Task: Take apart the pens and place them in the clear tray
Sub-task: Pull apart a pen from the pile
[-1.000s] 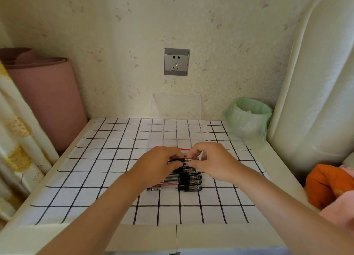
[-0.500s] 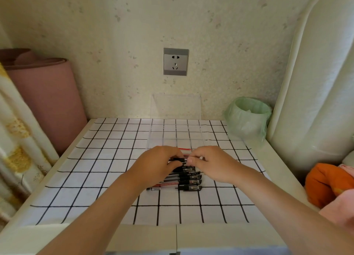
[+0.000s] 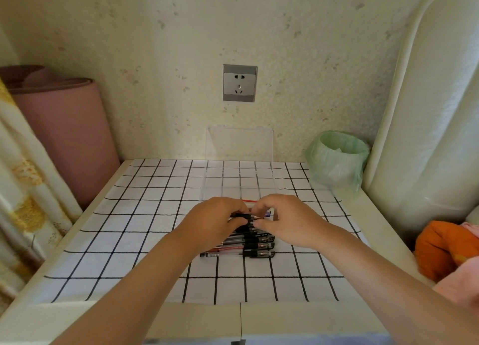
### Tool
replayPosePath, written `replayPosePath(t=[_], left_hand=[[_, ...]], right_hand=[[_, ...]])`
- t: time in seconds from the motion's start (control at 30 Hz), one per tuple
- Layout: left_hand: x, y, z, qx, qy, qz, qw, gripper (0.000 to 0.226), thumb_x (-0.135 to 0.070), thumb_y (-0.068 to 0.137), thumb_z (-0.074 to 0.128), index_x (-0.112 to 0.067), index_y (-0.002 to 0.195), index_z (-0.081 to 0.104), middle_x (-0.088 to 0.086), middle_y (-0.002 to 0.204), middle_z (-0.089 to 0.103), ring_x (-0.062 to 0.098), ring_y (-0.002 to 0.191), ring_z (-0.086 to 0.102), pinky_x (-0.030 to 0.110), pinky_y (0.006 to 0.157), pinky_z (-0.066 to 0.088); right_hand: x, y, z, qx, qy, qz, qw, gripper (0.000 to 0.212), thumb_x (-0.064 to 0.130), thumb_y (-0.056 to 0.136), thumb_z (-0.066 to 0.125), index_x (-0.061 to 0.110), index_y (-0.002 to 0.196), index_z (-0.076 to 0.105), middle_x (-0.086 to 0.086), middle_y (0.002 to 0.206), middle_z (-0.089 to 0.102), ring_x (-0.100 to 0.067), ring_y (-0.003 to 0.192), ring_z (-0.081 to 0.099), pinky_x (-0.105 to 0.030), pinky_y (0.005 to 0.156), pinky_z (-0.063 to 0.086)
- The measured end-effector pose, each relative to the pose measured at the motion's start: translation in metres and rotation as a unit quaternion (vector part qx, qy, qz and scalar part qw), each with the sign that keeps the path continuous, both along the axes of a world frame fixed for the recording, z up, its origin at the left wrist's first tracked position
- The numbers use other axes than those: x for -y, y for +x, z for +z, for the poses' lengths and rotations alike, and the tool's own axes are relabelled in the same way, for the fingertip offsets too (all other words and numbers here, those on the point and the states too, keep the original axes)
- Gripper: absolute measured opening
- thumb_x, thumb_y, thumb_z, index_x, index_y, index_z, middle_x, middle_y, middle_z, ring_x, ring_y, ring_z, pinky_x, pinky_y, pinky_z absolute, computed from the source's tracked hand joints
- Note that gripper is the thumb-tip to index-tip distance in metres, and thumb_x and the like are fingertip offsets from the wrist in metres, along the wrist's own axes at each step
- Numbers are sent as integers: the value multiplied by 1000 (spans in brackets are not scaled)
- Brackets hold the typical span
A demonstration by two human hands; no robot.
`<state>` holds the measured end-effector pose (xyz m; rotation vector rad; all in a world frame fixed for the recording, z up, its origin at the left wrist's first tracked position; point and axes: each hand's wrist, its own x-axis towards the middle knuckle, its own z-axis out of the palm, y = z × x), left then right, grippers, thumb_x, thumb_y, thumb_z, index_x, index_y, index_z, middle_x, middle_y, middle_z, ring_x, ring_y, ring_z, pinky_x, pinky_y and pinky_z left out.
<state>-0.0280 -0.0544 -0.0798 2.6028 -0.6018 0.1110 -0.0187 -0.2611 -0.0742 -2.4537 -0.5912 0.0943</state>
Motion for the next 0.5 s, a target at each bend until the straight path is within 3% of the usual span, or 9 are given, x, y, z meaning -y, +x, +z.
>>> replayPosePath(t=[0.1, 0.2, 0.27, 0.5], left_hand=[[0, 0, 2, -7, -3, -1, 1000, 22, -35, 95, 57, -34, 115, 65, -14, 103, 68, 1, 82, 57, 16, 70, 44], [0, 0, 2, -7, 0, 0, 1000, 21, -34, 95, 57, -34, 115, 65, -14, 102, 68, 1, 82, 57, 15, 68, 43], [0, 0, 1, -3, 3, 4, 1000, 22, -35, 95, 58, -35, 115, 65, -14, 102, 68, 1, 81, 56, 12, 65, 40], [2, 0, 3, 4, 7, 9, 1000, 22, -36, 96, 55, -37, 116, 64, -15, 102, 67, 0, 79, 55, 10, 64, 38]], right_hand=[[0, 1, 1, 1, 5, -2, 1000, 7, 34, 92, 64, 31, 95, 69, 19, 90, 62, 16, 69, 51, -16, 63, 34], [-1, 1, 0, -7, -6, 0, 1000, 14, 37, 95, 59, 33, 101, 71, 19, 93, 64, 11, 71, 52, -19, 68, 36], [-1, 1, 0, 6, -11, 3, 1000, 16, 37, 93, 62, 34, 107, 70, 18, 97, 64, 14, 71, 52, -14, 66, 35], [-1, 4, 0, 26, -1, -3, 1000, 13, 34, 92, 64, 29, 99, 73, 19, 87, 61, 17, 70, 50, -12, 60, 31]])
